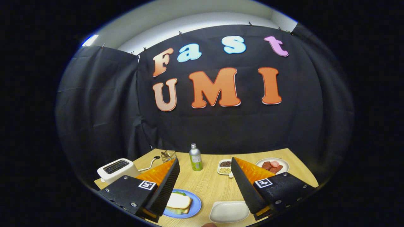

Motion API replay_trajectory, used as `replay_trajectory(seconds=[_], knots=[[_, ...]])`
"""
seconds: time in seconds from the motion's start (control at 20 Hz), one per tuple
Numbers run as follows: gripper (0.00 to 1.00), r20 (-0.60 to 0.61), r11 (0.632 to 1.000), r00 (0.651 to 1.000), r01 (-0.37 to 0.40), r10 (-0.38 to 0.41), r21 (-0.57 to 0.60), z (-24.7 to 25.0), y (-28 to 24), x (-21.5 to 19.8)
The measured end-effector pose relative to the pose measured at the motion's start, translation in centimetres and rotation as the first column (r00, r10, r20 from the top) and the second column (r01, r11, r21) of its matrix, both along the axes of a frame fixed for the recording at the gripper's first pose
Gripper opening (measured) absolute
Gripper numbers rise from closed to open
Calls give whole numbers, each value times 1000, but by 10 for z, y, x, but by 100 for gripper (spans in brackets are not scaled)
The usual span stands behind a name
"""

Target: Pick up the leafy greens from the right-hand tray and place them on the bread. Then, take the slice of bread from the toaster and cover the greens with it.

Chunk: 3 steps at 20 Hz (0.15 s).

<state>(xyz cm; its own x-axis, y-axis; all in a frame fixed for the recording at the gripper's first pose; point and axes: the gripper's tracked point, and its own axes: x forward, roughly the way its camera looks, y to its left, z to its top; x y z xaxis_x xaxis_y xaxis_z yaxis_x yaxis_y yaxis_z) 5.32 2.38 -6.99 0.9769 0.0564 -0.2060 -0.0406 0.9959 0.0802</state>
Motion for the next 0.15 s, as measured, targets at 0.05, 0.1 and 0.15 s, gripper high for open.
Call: replay_trajectory(seconds=[0.05,0.1,0.15], knots=[[98,30,1000,999,19,-19,-17,10,-5,-4],[98,57,999,998,43,-41,-30,19,-10,-9],[98,80,997,995,66,-62,-40,28,-14,-13]])
